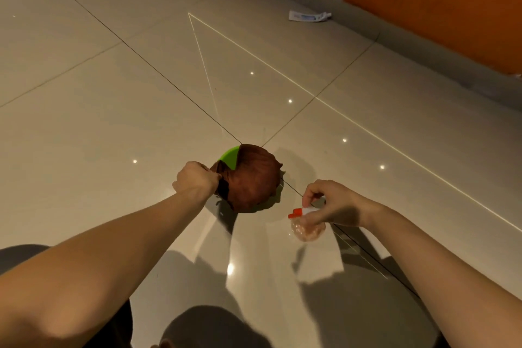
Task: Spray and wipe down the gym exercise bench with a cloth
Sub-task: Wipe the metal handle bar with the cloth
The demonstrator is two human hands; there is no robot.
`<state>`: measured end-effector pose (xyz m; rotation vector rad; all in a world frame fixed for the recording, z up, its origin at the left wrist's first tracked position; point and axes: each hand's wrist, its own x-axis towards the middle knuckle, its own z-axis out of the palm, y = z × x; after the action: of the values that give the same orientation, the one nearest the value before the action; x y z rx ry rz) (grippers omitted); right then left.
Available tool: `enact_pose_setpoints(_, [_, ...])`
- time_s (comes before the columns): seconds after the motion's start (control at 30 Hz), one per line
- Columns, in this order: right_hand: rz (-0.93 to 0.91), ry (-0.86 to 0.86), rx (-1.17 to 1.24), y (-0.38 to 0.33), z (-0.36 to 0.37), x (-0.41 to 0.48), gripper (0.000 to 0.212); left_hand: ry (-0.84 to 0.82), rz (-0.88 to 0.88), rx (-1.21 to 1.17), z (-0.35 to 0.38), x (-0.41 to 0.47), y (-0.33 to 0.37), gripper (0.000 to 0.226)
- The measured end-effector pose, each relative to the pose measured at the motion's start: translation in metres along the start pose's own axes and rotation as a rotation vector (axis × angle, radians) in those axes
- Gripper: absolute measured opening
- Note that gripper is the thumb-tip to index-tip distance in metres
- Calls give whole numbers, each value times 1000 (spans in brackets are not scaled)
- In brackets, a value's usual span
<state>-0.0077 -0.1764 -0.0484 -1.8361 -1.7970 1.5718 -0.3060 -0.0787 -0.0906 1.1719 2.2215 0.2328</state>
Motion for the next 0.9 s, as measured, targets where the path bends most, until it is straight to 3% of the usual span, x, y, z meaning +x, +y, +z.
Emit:
enact_pose_setpoints(0.07, [-54, 60, 23, -8, -8, -2, 42, -44, 12, -87, -8, -5, 8, 14])
enact_pose_setpoints(0.23, [-161, 222, 193, -32, -19, 0, 26, -224, 132, -319, -45, -28, 40, 16])
enact_pose_setpoints(0.43, [-171, 468, 99, -62, -36, 3, 5, -423, 592, -129, -119, -73, 102, 23])
enact_pose_setpoints(0.5, [-214, 506, 128, -74, -43, -1, 14, -489, 713, -162, -138, -86, 117, 27])
enact_pose_setpoints(0.6, [-368, 457, 256, -96, -54, -9, 40, -582, 861, -198, -155, -101, 129, 26])
enact_pose_setpoints(0.67, [-419, 312, 369, -106, -57, -10, 51, -642, 922, -204, -157, -106, 133, 18])
enact_pose_setpoints(0.77, [-367, 107, 533, -108, -55, -8, 37, -653, 946, -227, -151, -106, 134, 20])
enact_pose_setpoints(0.9, [-292, 120, 554, -102, -49, -6, 20, -629, 929, -227, -143, -93, 128, 17])
